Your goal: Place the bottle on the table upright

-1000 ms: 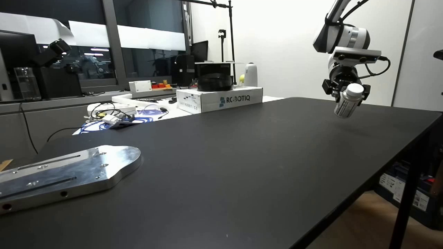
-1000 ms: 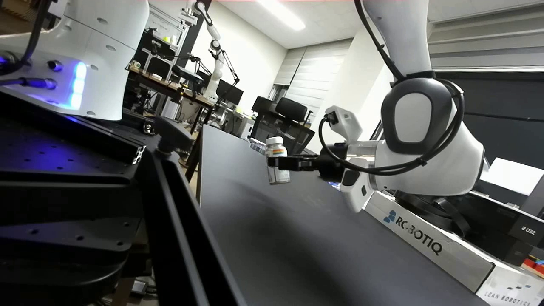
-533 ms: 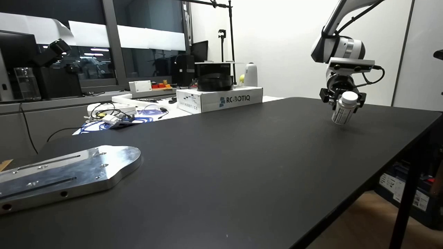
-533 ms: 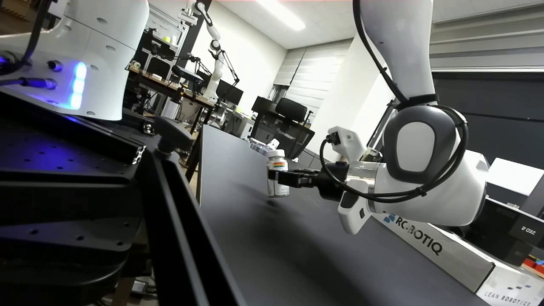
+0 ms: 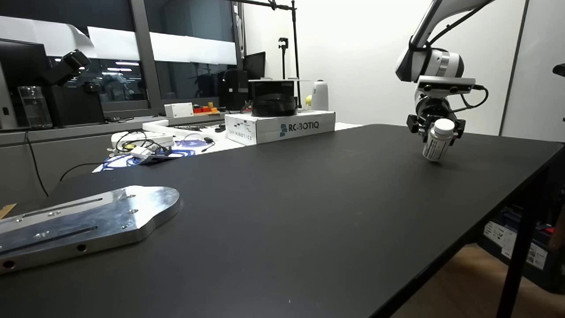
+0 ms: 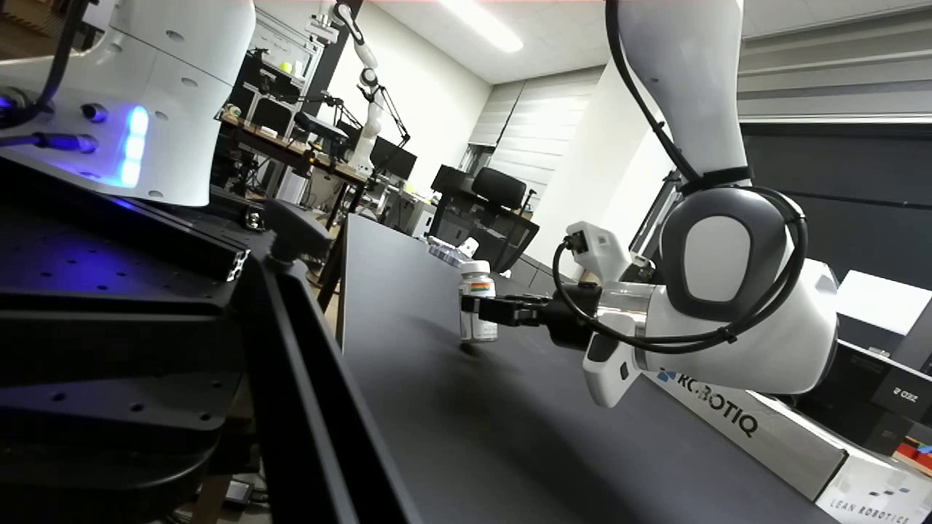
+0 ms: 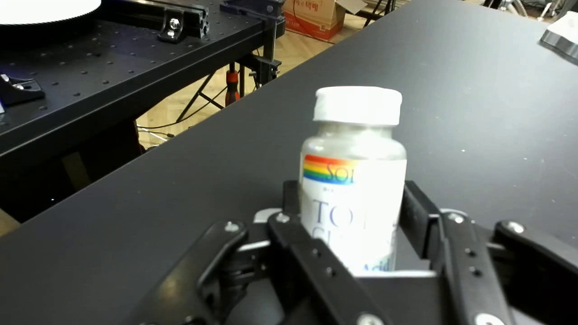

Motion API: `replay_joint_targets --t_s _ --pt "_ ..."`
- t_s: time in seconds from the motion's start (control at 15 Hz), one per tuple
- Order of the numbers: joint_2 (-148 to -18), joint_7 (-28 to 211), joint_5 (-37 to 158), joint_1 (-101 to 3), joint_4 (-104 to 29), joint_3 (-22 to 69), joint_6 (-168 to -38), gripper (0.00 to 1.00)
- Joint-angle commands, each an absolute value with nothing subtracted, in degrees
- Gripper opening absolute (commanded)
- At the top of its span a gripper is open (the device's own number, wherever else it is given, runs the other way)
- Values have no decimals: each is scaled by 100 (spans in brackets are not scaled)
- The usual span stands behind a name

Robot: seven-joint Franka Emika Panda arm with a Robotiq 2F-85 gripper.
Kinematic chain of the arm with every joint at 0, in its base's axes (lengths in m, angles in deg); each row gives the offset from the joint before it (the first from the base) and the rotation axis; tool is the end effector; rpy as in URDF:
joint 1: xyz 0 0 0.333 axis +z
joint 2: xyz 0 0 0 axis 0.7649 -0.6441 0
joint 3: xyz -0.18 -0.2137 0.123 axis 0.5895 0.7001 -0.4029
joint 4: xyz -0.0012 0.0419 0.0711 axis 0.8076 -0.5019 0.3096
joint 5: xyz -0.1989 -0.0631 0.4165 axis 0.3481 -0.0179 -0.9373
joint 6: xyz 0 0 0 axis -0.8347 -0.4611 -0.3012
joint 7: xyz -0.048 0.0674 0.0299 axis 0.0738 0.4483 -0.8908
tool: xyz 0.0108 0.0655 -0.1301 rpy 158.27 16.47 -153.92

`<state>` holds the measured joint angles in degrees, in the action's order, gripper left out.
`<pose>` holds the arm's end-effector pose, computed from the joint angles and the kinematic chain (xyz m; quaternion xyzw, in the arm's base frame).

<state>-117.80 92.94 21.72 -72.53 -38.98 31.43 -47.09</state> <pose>0.4927 -0.2355 -0.0004 -0.7280 0.3990 0.4540 0.3236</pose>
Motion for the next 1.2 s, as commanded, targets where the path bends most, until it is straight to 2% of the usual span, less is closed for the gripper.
replay_joint_targets --t_s 0.0,0.8,1.13 --pt "-11804 9295 2168 -7251 -3861 3155 -4686 31" --pt "-12242 9502 1676 -7844 -2794 3163 -3325 31" --pt "-12691 9711 1203 -8036 -2192 3195 -3142 31"
